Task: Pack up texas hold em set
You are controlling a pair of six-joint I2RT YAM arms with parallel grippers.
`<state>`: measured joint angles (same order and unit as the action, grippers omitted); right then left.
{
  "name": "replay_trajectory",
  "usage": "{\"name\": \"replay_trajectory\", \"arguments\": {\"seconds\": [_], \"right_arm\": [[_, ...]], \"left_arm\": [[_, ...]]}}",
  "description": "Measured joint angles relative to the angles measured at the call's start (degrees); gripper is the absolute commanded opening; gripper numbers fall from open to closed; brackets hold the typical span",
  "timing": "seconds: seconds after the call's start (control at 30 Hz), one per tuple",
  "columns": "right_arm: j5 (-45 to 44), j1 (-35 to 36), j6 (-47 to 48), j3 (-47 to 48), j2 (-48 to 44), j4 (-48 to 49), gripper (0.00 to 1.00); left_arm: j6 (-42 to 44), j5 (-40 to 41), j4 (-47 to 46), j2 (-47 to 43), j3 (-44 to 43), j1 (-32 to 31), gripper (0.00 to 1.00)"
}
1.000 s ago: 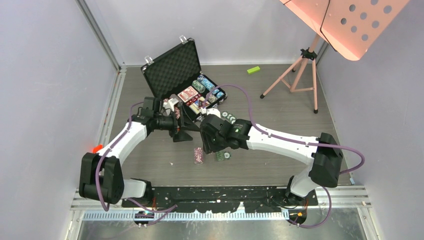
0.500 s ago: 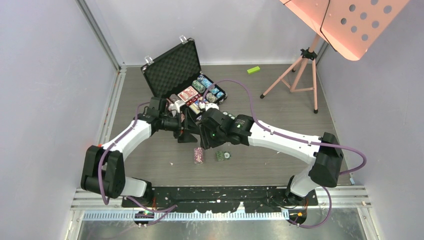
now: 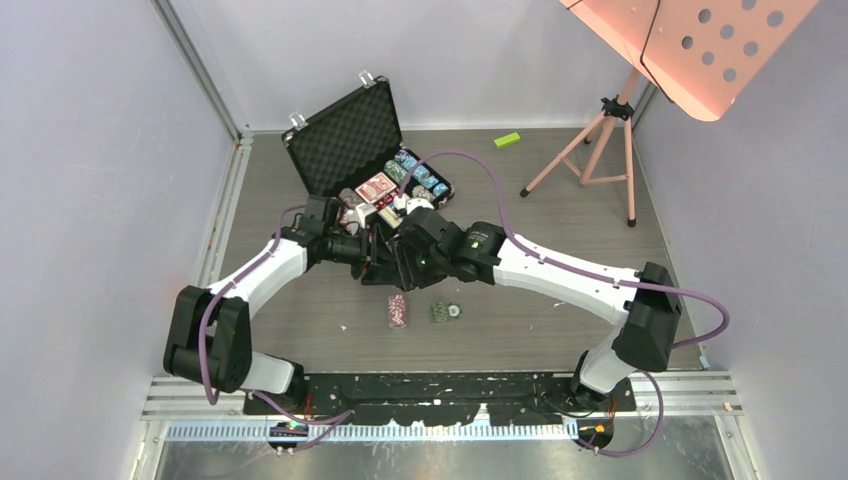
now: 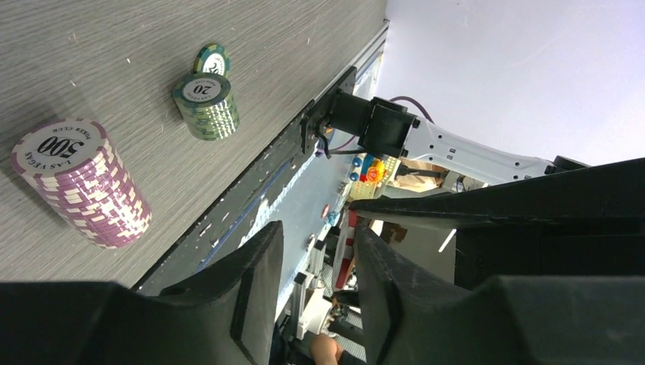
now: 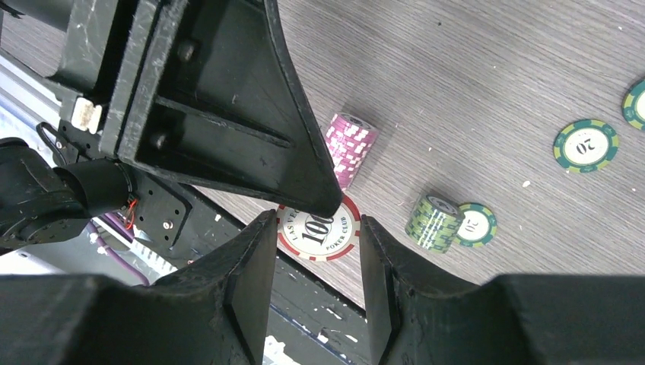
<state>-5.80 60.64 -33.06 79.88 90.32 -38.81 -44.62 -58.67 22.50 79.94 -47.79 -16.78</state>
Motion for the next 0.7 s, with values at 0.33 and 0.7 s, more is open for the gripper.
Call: {"name": "replay_trajectory", "arguments": {"seconds": [0.33, 0.7], "right_arm": [[0.79, -0.55, 0.17, 0.59, 2.47, 0.46, 0.77], [-3.72, -3.02, -0.04, -9.53, -8.15, 3.26, 0.83]], "left_arm": [[1.11, 0.48, -0.44, 0.81, -0.11, -0.39, 0.0], [14.03, 22.27, 5.84, -5.4, -4.46, -2.69, 0.0]]}}
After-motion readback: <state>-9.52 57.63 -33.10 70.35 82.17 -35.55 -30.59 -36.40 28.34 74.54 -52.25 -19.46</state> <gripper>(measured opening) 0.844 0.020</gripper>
